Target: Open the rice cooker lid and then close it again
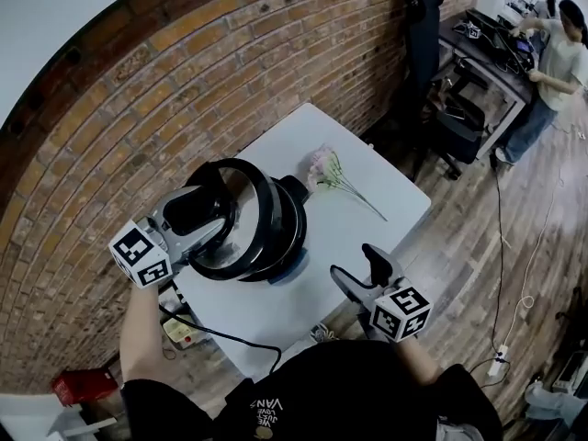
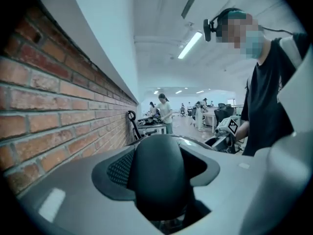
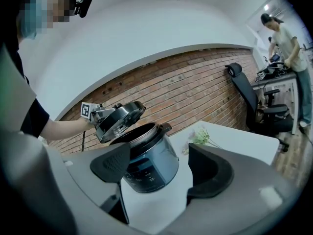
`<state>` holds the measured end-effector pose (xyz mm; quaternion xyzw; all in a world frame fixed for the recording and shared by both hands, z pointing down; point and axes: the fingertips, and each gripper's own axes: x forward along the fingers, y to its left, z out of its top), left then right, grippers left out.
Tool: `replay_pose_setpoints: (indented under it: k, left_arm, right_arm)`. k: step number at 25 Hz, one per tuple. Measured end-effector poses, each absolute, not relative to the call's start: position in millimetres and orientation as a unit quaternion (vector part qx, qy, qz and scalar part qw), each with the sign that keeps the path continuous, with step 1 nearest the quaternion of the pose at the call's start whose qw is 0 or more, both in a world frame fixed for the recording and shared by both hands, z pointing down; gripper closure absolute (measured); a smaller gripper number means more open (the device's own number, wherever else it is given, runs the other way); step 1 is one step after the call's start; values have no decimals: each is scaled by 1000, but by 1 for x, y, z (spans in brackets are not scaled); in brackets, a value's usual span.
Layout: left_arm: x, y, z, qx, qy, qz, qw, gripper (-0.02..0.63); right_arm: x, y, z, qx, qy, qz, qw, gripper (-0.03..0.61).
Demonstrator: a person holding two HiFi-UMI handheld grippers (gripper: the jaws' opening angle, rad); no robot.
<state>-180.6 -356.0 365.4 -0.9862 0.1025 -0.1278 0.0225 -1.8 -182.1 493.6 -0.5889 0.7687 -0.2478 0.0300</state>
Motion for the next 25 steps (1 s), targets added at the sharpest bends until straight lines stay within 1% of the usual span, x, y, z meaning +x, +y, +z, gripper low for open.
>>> replay_pose_setpoints:
  k: [2, 5, 8, 16, 21, 25]
  left_arm:
    - [-194, -356, 359, -984, 143, -110, 13, 334]
    - [-219, -356, 351, -973, 217, -69, -28, 334]
    - [-254, -348, 345, -952, 296, 2, -75, 334]
    - [-334, -276, 349, -862, 453, 172, -152, 334]
    - [-341, -210, 361, -814, 467, 284, -197, 336]
    - [-335, -161, 373, -781, 492, 323, -206, 335]
  right_arm:
    - [0, -184, 489, -578, 778, -243, 30, 215]
    - [4, -184, 481, -561, 793, -237, 31, 215]
    - [10, -182, 474, -544, 806, -232, 30, 215]
    - [18, -168, 466, -487, 843, -230, 21, 215]
    - [24, -154, 456, -453, 863, -222, 25, 215]
    - [33, -139, 453, -433, 874, -220, 26, 215]
